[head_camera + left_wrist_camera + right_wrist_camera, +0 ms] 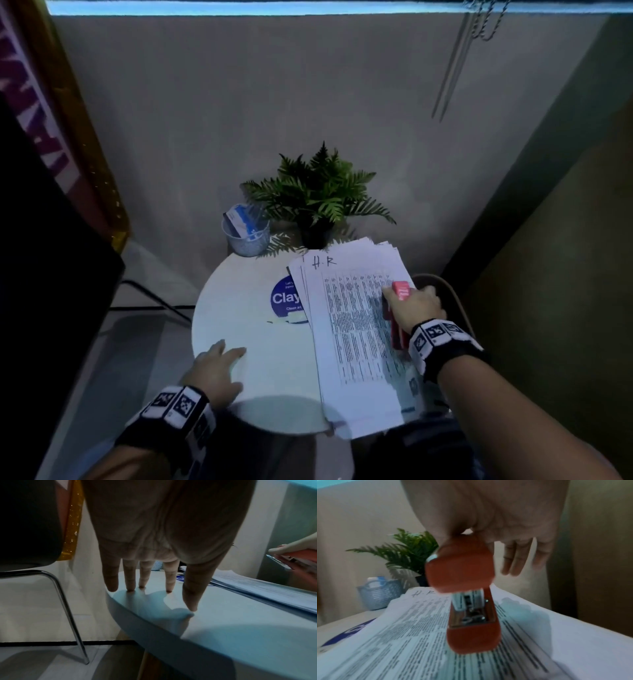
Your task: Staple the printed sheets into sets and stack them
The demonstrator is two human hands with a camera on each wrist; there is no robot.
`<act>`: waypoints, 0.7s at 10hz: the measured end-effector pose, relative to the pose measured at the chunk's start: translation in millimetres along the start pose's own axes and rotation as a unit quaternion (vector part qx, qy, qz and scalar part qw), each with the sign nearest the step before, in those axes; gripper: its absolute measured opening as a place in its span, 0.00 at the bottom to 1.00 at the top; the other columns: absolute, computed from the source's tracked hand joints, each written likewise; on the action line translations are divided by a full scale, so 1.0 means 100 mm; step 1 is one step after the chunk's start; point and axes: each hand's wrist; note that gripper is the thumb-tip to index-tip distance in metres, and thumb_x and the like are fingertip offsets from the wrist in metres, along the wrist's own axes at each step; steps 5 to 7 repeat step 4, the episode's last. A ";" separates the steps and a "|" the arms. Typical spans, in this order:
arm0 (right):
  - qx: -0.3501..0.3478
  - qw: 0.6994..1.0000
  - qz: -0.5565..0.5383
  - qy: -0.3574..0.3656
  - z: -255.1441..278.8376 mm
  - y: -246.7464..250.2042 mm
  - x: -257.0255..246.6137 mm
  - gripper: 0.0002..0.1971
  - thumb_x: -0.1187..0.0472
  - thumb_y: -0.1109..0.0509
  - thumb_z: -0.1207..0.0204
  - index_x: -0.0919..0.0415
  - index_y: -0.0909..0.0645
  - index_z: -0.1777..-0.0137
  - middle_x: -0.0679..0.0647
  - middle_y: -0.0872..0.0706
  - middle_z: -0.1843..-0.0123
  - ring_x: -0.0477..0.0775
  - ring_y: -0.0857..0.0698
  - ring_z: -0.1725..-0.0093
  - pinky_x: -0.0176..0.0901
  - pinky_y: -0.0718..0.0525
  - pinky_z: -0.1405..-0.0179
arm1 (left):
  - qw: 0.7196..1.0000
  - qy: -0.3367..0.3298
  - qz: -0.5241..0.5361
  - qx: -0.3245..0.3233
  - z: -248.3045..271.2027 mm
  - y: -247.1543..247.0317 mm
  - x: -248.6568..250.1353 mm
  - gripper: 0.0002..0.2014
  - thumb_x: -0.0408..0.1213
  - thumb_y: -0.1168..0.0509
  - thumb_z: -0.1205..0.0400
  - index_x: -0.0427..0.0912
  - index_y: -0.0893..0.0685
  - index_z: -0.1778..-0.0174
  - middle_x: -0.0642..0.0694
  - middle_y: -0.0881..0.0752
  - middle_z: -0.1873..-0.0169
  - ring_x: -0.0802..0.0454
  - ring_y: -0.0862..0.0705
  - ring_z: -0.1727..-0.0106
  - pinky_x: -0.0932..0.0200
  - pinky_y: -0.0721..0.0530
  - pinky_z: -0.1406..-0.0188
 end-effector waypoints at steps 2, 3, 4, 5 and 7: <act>-0.142 0.985 0.019 0.101 0.06 -0.22 -0.44 0.24 0.43 0.44 0.17 0.61 0.21 0.36 0.65 0.19 0.39 0.61 0.20 0.41 0.44 0.25 0.44 | 1.000 -0.015 -0.021 -0.012 -0.06 0.02 -0.05 0.35 0.48 0.36 0.24 0.62 0.42 0.21 0.46 0.47 0.18 0.44 0.42 0.20 0.53 0.37 0.23; -0.161 0.982 0.045 0.089 0.01 -0.31 -0.54 0.23 0.48 0.45 0.16 0.61 0.29 0.27 0.65 0.26 0.29 0.64 0.25 0.31 0.48 0.25 0.35 | 1.000 -0.010 -0.020 -0.017 -0.06 0.02 -0.08 0.36 0.47 0.35 0.24 0.62 0.42 0.20 0.48 0.48 0.17 0.44 0.43 0.19 0.51 0.37 0.23; -0.143 0.988 0.010 0.048 -0.08 -0.32 -0.52 0.27 0.45 0.39 0.22 0.61 0.31 0.29 0.62 0.20 0.34 0.61 0.19 0.40 0.44 0.23 0.48 | 0.999 -0.023 -0.037 -0.028 -0.07 0.03 -0.10 0.35 0.48 0.36 0.23 0.62 0.44 0.20 0.49 0.50 0.17 0.45 0.44 0.19 0.52 0.37 0.22; -0.143 0.988 0.010 0.048 -0.08 -0.32 -0.52 0.27 0.45 0.39 0.22 0.61 0.31 0.29 0.62 0.20 0.34 0.61 0.19 0.40 0.44 0.23 0.48 | 0.999 -0.023 -0.037 -0.028 -0.07 0.03 -0.10 0.35 0.48 0.36 0.23 0.62 0.44 0.20 0.49 0.50 0.17 0.45 0.44 0.19 0.52 0.37 0.22; -0.143 0.988 0.010 0.048 -0.08 -0.32 -0.52 0.27 0.45 0.39 0.22 0.61 0.31 0.29 0.62 0.20 0.34 0.61 0.19 0.40 0.44 0.23 0.48 | 0.999 -0.023 -0.037 -0.028 -0.07 0.03 -0.10 0.35 0.48 0.36 0.23 0.62 0.44 0.20 0.49 0.50 0.17 0.45 0.44 0.19 0.52 0.37 0.22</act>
Point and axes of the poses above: each hand's wrist, its own z-axis away from the middle knuckle, its own y-axis out of the back of the hand, x = y × z
